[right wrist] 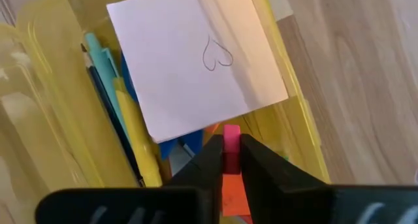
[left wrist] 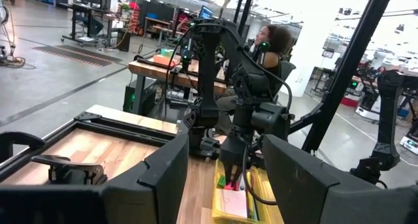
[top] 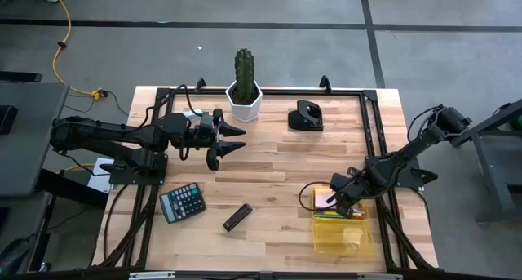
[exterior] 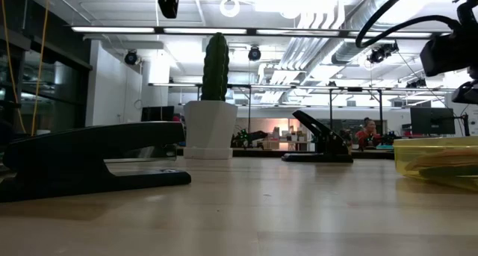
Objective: Pack school essentials
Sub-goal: Put the small pink eraser on the yellow supply box, then return to Home Position
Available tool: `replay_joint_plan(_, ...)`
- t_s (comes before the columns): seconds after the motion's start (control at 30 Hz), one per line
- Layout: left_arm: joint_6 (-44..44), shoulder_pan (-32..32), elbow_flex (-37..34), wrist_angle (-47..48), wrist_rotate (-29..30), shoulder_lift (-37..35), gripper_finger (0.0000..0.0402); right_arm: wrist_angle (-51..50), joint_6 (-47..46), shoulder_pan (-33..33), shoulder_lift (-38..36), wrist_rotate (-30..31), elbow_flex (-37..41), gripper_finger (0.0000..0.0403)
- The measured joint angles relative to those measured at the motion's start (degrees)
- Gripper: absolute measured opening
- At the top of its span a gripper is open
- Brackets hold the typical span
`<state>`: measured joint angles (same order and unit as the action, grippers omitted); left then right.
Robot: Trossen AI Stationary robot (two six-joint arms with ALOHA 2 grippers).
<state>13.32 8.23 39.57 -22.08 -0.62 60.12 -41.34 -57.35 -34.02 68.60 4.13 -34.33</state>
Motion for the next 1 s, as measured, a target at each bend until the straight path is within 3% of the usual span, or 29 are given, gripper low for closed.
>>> replay_joint_plan(0.2,0.0,0.0,0.0,0.4,0.0,0.0,0.0186,-0.2,0.4,0.3,0.0,0.4,0.0,0.0062)
replay_joint_plan(0.43,0.0,0.0,0.0,1.5,0.0,0.0,0.0186,-0.7,0.8,0.3,0.0,-0.1,-0.1,0.0151)
replay_joint_plan(0.53,0.0,0.0,0.0,1.5,0.0,0.0,0.0186,-6.4,0.6,0.3,-1.2,-0.1,-1.6,0.0186)
replay_joint_plan(0.67,0.0,0.0,0.0,1.3,0.0,0.0,0.0186,-9.9,0.8,0.4,-6.8,5.6,-4.6,0.0207)
replay_joint_plan(0.87,1.8,0.0,0.0,1.3,0.0,0.0,0.0186,-0.6,2.0,4.7,-16.3,16.8,-5.0,0.0209)
replay_joint_plan(1.0,5.7,0.0,0.0,-2.1,-0.4,0.0,0.0186,11.4,13.3,11.0,-17.6,18.9,-4.3,0.0209)
